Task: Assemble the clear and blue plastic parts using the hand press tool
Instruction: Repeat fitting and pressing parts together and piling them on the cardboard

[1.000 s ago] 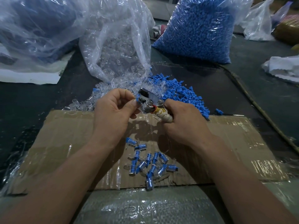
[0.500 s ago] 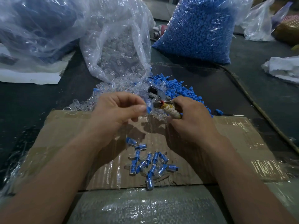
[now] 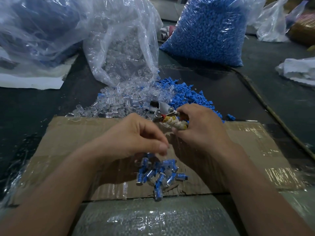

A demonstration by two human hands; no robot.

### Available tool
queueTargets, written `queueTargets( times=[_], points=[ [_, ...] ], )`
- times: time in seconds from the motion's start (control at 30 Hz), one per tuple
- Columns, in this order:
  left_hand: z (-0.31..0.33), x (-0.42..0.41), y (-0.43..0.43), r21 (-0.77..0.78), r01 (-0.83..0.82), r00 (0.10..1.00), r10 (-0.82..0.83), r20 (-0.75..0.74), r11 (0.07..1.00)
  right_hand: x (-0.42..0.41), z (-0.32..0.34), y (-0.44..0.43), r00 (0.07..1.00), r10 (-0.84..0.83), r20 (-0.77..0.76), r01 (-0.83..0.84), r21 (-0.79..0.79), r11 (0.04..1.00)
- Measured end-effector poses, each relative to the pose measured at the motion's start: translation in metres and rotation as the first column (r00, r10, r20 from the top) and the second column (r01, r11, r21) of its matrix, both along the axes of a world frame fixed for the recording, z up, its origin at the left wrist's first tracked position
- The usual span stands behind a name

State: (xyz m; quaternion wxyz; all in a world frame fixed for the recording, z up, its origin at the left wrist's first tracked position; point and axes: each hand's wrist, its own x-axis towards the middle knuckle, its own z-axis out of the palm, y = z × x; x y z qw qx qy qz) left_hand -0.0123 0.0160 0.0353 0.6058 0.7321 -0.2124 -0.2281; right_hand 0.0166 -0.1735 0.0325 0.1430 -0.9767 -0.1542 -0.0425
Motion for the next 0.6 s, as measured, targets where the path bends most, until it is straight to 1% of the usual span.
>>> queueTargets(
  times=[0.03, 0.07, 0.1, 0.13, 0.17, 0.2, 0.23, 0.27, 0.3, 0.33, 0.47, 0.6],
  points=[
    [0.0, 0.001, 0.0, -0.03, -0.098, 0.995, 0.098, 0.008, 0.995, -0.001, 0.0, 0.0, 1.0, 0.003, 0.0, -0.003, -0.013, 1.0],
    [0.0, 0.002, 0.001, -0.08, -0.225, 0.974, 0.225, -0.014, 0.971, -0.001, 0.001, 0.001, 1.0, 0.011, -0.005, -0.011, -0.025, 1.0],
    [-0.001, 0.003, 0.002, -0.139, -0.369, 0.93, 0.363, -0.062, 0.919, -0.002, 0.001, 0.001, 1.0, 0.021, -0.015, -0.021, -0.035, 0.999],
    [-0.002, 0.005, 0.003, -0.177, -0.498, 0.867, 0.492, -0.078, 0.849, -0.003, 0.002, 0.002, 0.999, 0.032, -0.028, -0.033, -0.038, 0.999],
    [-0.004, 0.009, 0.004, -0.172, -0.605, 0.792, 0.609, -0.031, 0.778, -0.004, 0.003, 0.003, 0.998, 0.044, -0.044, -0.045, -0.031, 0.999],
    [-0.008, 0.013, 0.006, -0.135, -0.691, 0.707, 0.703, 0.072, 0.71, -0.005, 0.004, 0.003, 0.996, 0.054, -0.065, -0.055, -0.019, 0.998],
    [-0.012, 0.017, 0.009, -0.092, -0.752, 0.633, 0.753, 0.179, 0.653, -0.006, 0.005, 0.004, 0.994, 0.061, -0.094, -0.062, -0.011, 0.998],
    [-0.015, 0.02, 0.01, -0.049, -0.792, 0.577, 0.772, 0.268, 0.609, -0.007, 0.005, 0.004, 0.989, 0.067, -0.128, -0.069, -0.013, 0.998],
    [-0.017, 0.022, 0.012, -0.003, -0.814, 0.548, 0.769, 0.327, 0.581, -0.007, 0.006, 0.005, 0.984, 0.073, -0.162, -0.077, -0.023, 0.997],
    [-0.019, 0.023, 0.012, 0.04, -0.819, 0.544, 0.753, 0.371, 0.572, -0.008, 0.006, 0.006, 0.978, 0.077, -0.192, -0.085, -0.033, 0.996],
    [-0.025, 0.024, 0.007, 0.233, -0.771, 0.611, 0.585, 0.533, 0.593, -0.011, 0.005, 0.008, 0.964, 0.076, -0.253, -0.1, -0.081, 0.992],
    [-0.024, 0.023, 0.003, 0.33, -0.674, 0.686, 0.395, 0.611, 0.661, -0.009, 0.001, 0.009, 0.96, 0.062, -0.273, -0.099, -0.124, 0.987]
  ],
)
